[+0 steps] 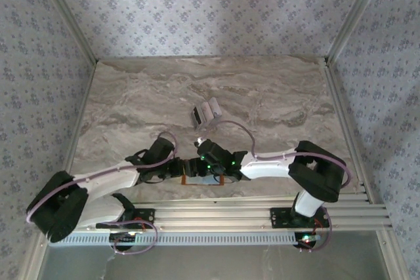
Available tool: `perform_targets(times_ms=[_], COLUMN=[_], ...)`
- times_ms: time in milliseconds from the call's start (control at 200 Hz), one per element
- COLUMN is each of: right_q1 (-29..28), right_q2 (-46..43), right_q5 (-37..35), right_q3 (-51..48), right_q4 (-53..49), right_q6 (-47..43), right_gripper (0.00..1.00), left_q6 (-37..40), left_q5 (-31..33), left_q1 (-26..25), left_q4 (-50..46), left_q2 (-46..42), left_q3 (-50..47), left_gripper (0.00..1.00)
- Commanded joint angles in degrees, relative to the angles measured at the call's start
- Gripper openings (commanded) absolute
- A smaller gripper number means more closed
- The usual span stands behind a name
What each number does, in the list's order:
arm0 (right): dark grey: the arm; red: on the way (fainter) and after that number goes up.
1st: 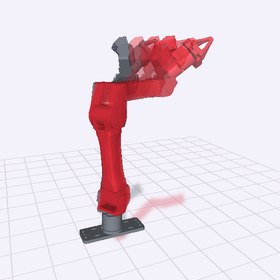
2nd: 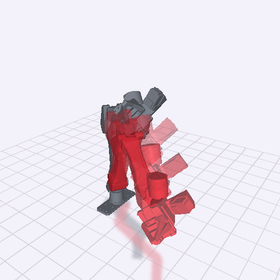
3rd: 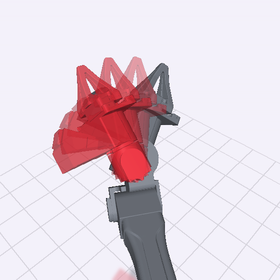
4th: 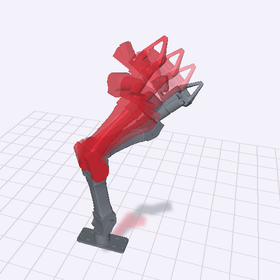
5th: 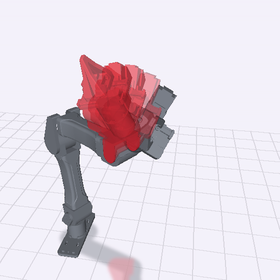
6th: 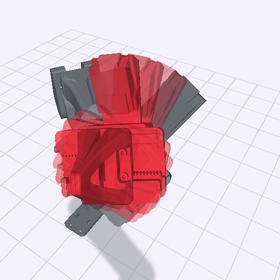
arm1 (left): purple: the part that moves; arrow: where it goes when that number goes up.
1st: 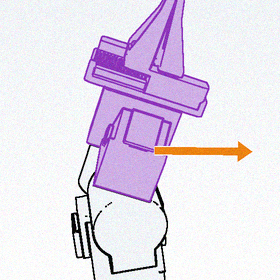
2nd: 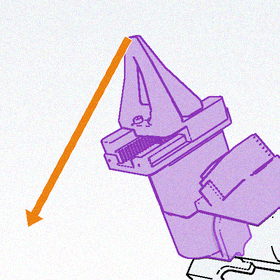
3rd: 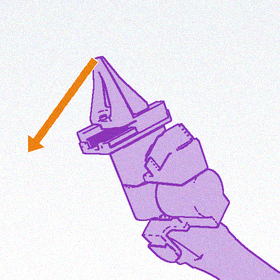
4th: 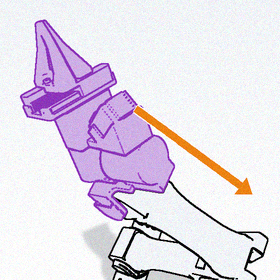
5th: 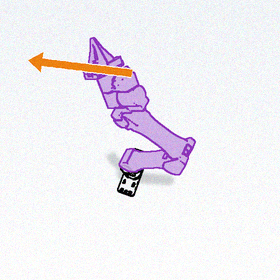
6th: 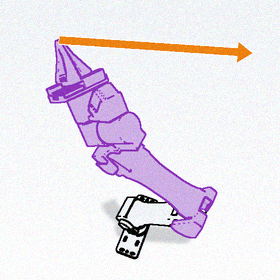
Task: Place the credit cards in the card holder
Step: Flip over the card slot in the card holder.
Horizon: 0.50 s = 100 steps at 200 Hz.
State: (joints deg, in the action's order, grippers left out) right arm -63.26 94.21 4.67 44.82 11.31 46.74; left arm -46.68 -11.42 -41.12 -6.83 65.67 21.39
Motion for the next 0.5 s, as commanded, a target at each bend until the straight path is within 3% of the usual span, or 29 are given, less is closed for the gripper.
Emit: perform_targets(times_ms=[0, 495], right_q1=[0.9, 3.8], right_q2=[2.1, 4.2], right_q5=[2.2, 10.6], right_q3=[-1.0, -0.3], right_q4=[3.4, 7.6], right_q6=[0.5, 1.7], right_gripper=[0.59, 0.68], left_q6=[-0.6, 0.3], left_q5=[0.8, -1.0], left_q1=[0.2, 1.0], left_q4=[-6.1, -10.9], left_q2=[-4.9, -11.8], left_q3=[0.3, 1.1], left_gripper=[0.27, 0.45])
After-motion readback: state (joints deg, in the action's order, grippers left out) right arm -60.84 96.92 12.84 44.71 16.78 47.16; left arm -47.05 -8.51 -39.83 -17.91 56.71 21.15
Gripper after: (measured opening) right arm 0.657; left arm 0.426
